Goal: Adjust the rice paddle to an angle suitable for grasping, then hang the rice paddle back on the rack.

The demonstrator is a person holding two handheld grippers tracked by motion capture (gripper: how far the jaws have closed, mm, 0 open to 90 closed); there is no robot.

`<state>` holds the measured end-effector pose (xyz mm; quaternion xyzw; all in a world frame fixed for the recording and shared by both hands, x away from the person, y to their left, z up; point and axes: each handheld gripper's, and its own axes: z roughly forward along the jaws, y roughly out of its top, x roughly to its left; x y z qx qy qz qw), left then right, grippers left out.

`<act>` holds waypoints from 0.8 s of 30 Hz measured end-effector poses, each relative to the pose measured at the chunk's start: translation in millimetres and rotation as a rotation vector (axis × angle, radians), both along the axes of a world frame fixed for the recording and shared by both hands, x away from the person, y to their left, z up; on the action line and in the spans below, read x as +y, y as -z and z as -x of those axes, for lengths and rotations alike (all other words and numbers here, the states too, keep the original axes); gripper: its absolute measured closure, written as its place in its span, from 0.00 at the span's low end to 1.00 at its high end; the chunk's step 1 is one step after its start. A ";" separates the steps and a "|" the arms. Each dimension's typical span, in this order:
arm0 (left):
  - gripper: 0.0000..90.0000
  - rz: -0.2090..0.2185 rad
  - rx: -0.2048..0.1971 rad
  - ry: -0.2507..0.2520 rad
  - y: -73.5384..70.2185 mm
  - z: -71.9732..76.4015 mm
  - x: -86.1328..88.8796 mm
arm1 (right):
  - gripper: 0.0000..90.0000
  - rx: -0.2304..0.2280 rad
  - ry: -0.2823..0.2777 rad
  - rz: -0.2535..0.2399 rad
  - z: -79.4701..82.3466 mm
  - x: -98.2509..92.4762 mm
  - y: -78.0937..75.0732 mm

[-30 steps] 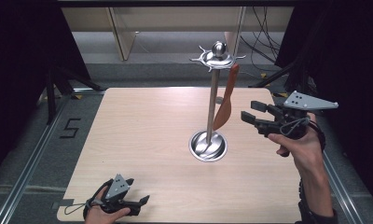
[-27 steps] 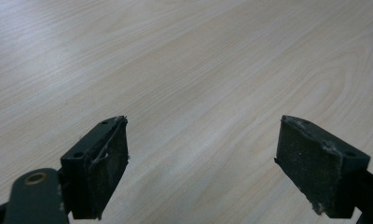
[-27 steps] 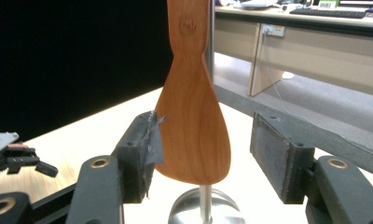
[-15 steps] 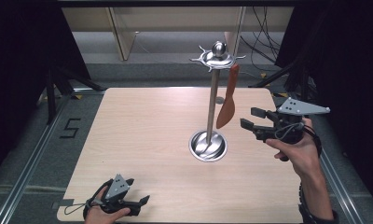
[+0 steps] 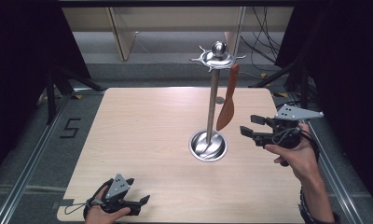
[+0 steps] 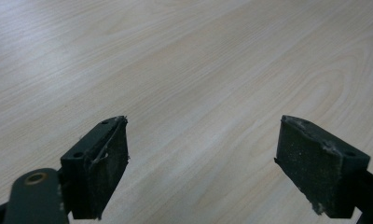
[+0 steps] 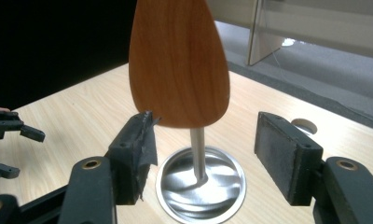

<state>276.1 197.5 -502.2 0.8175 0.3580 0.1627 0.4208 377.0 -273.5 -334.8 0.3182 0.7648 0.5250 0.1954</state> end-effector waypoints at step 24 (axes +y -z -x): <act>0.18 0.000 0.002 -0.001 0.7 1.6 -0.6 | 0.40 0.141 0.017 0.054 3.6 -9.9 42.2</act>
